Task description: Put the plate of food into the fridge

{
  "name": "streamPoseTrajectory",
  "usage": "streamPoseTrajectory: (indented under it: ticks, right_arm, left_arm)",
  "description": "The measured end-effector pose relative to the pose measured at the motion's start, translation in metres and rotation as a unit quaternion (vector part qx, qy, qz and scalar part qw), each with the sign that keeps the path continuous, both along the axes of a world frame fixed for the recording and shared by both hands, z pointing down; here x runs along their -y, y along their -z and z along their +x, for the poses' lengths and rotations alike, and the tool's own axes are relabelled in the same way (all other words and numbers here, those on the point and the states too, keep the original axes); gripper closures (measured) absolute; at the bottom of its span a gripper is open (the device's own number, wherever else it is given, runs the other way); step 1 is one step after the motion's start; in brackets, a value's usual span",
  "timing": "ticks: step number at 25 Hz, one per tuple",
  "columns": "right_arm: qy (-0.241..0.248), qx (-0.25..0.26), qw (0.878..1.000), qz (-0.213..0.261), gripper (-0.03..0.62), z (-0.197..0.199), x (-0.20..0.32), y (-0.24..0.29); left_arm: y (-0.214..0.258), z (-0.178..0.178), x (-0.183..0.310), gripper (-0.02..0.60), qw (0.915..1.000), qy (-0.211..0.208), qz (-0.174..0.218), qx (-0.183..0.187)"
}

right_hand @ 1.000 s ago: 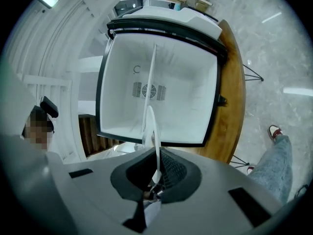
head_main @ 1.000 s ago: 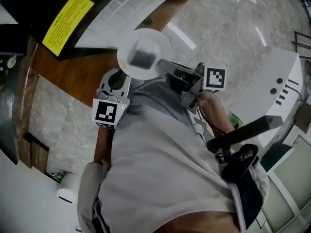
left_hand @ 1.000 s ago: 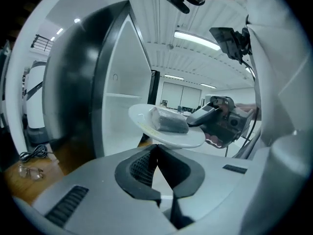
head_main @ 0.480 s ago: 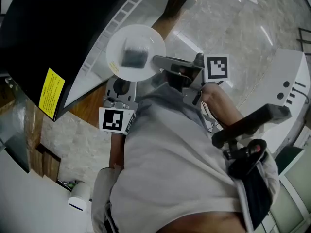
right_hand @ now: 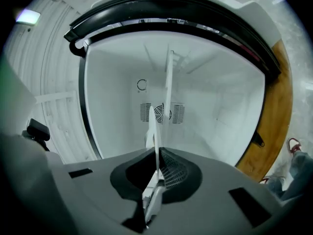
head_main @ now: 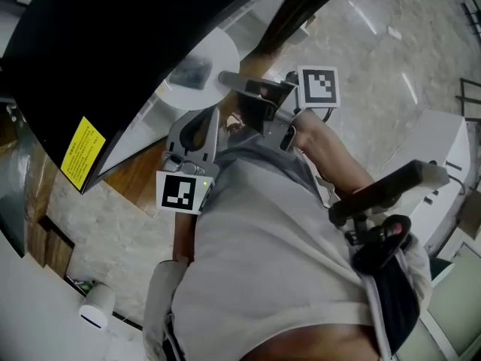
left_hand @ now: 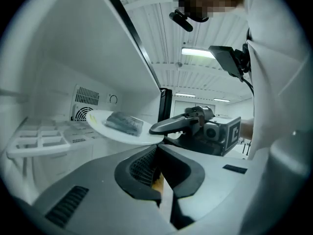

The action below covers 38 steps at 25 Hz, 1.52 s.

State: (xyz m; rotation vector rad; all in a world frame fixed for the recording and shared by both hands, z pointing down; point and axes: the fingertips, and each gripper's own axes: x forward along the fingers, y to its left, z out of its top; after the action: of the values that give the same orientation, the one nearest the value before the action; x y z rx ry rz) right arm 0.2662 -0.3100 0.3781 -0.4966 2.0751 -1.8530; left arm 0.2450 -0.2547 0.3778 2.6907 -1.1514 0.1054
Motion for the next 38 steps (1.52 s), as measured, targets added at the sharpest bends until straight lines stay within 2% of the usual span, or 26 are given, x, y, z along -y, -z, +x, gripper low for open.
streamPoseTrajectory:
  ticks: [3, 6, 12, 16, 20, 26, 28, 31, 33, 34, 35, 36, 37, 38]
  right_arm:
    - [0.009, -0.011, 1.0, 0.002, 0.568, -0.012, 0.005, -0.005]
    - [0.01, -0.03, 0.999, 0.002, 0.566, -0.021, 0.015, -0.011]
    - [0.003, -0.021, 1.0, -0.017, 0.568, -0.022, 0.026, -0.006]
    - [0.0, -0.012, 1.0, -0.009, 0.568, -0.026, 0.029, -0.008]
    - [-0.004, 0.011, 1.0, -0.01, 0.566, -0.028, 0.032, -0.005]
    - [-0.007, 0.023, 0.999, 0.031, 0.54, -0.025, 0.03, 0.009]
    - [0.001, 0.028, 0.998, 0.048, 0.487, -0.024, 0.025, 0.013]
    - [0.017, 0.032, 0.996, 0.086, 0.456, -0.023, 0.011, 0.025]
    - [0.015, 0.006, 0.992, 0.126, 0.456, -0.016, 0.002, 0.03]
    - [0.009, -0.033, 0.986, 0.161, 0.456, -0.011, -0.001, 0.029]
    - [-0.002, -0.093, 0.973, 0.211, 0.459, -0.007, -0.001, 0.027]
    - [-0.018, -0.17, 0.947, 0.272, 0.475, -0.003, 0.001, 0.025]
    - [-0.035, -0.252, 0.907, 0.336, 0.515, 0.0, 0.005, 0.025]
    - [-0.048, -0.327, 0.859, 0.392, 0.535, 0.0, 0.009, 0.026]
  left_arm:
    - [0.0, -0.013, -0.005, 0.565, 0.9999, 0.007, -0.004, 0.014]
    - [0.006, -0.026, -0.007, 0.565, 0.9998, 0.016, -0.003, 0.009]
    - [0.023, -0.027, 0.01, 0.565, 0.9985, 0.036, 0.021, 0.035]
    - [0.012, -0.02, 0.015, 0.565, 0.9957, 0.045, 0.035, 0.073]
    - [0.008, -0.019, 0.024, 0.565, 0.996, 0.059, 0.027, 0.061]
    - [0.012, -0.015, 0.032, 0.565, 0.9946, 0.081, 0.027, 0.059]
    - [0.012, -0.017, 0.036, 0.565, 0.9941, 0.092, 0.021, 0.054]
    - [0.014, -0.02, 0.043, 0.565, 0.9932, 0.107, 0.015, 0.045]
    - [0.015, -0.021, 0.046, 0.565, 0.9924, 0.117, 0.011, 0.036]
    - [0.015, -0.021, 0.047, 0.565, 0.9922, 0.121, 0.009, 0.032]
    - [0.014, -0.021, 0.048, 0.565, 0.992, 0.123, 0.007, 0.028]
    - [0.014, -0.021, 0.049, 0.565, 0.9918, 0.125, 0.005, 0.026]
    - [0.014, -0.02, 0.049, 0.565, 0.9917, 0.125, 0.004, 0.026]
    - [0.013, -0.02, 0.049, 0.565, 0.9917, 0.126, 0.002, 0.028]
